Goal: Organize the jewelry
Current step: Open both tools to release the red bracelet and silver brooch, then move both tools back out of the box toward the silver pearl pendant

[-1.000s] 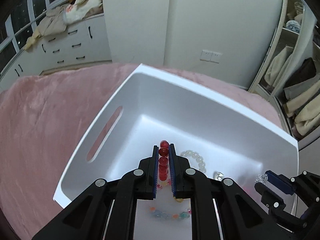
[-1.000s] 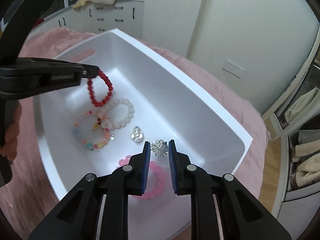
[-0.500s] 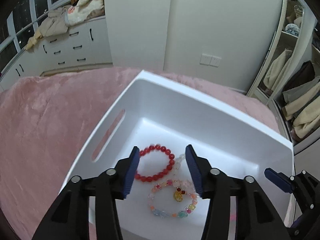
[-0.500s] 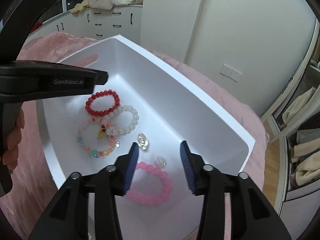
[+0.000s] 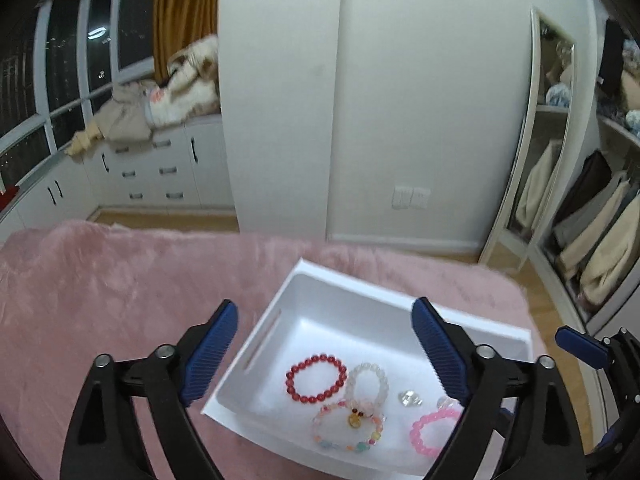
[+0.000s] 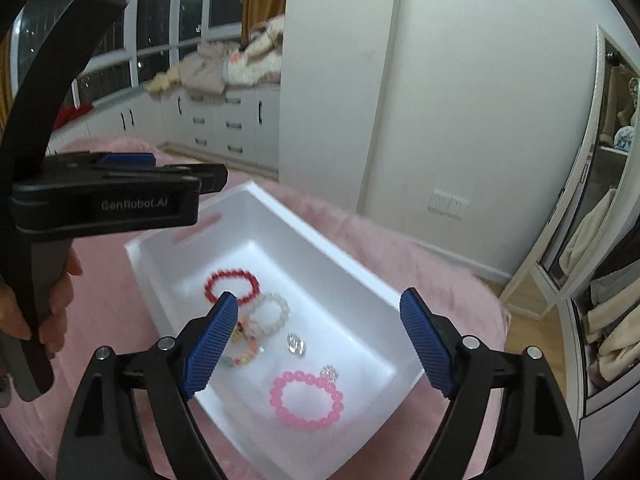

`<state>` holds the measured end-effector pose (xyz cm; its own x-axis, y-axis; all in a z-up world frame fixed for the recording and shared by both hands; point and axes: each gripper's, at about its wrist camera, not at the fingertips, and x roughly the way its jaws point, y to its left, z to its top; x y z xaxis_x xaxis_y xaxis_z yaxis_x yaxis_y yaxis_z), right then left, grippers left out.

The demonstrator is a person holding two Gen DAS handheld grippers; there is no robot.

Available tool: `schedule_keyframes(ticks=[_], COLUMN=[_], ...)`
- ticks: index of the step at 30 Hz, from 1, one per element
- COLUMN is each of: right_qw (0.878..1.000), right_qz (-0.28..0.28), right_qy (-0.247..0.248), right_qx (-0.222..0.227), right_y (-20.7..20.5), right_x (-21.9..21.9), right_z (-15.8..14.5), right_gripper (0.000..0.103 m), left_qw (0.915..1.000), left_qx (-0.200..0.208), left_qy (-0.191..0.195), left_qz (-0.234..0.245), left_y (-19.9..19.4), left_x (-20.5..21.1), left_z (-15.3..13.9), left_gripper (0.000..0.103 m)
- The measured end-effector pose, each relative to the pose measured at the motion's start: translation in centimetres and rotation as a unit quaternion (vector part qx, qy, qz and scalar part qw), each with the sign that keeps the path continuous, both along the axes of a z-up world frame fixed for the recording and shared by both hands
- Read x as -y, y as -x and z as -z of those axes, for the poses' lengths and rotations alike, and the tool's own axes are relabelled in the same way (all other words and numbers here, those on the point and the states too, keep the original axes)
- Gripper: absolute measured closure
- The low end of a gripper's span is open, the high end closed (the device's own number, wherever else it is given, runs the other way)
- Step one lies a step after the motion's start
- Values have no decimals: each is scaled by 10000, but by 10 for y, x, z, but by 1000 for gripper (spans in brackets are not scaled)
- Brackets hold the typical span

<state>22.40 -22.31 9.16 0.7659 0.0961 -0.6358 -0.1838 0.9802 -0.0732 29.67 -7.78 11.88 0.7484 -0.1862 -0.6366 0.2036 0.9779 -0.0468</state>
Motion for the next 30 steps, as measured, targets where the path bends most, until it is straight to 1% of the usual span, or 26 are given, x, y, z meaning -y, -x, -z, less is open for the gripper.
schedule_keyframes(ticks=[1, 2, 3, 5, 10, 12, 15, 17, 20, 23, 26, 28, 30], right_qw=[10000, 9999, 9998, 9990, 9966, 9956, 9939, 9928, 9913, 9917, 9927, 9938, 9948], right_qz=[-12, -22, -30, -39, -80, -55, -21, 20, 45, -35, -143, -235, -332], right_qy=[-24, -50, -78, -167, -400, -508, -602, -607, -589, -605, -516, -417, -357], right_qx=[66, 133, 204, 412, 716, 789, 927, 1032, 1179, 1136, 1078, 1004, 892], right_y=[5, 10, 15, 29, 62, 74, 92, 104, 123, 138, 151, 158, 161], right_x=[1, 1, 2, 3, 5, 7, 10, 11, 13, 13, 10, 5, 2], right_z=[-6, -11, -17, -27, -42, -45, -48, -50, -45, -33, -17, -3, 8], right_gripper=[21, 19, 15, 12, 10, 10, 10, 10, 10, 10, 12, 16, 23], left_qw=[9999, 9997, 9994, 9986, 9960, 9948, 9934, 9921, 9893, 9865, 9871, 9881, 9902], left_qx=[83, 208, 287, 433, 746, 833, 973, 1119, 1383, 1585, 1533, 1438, 1283], left_qy=[55, 128, 180, 285, 448, 519, 489, 374, 118, -45, -106, -124, -158], left_qz=[-16, -11, 1, 52, 202, 264, 368, 418, 439, 411, 453, 522, 530], left_y=[5, 12, 17, 28, 62, 76, 98, 113, 136, 158, 175, 183, 186], left_x=[-3, -7, -9, -15, -23, -25, -27, -26, -25, -26, -30, -33, -37], left_z=[-6, -14, -19, -31, -56, -63, -70, -71, -68, -57, -34, -13, 7], left_gripper=[10, 10, 10, 10, 8, 6, 5, 5, 5, 4, 4, 4, 4])
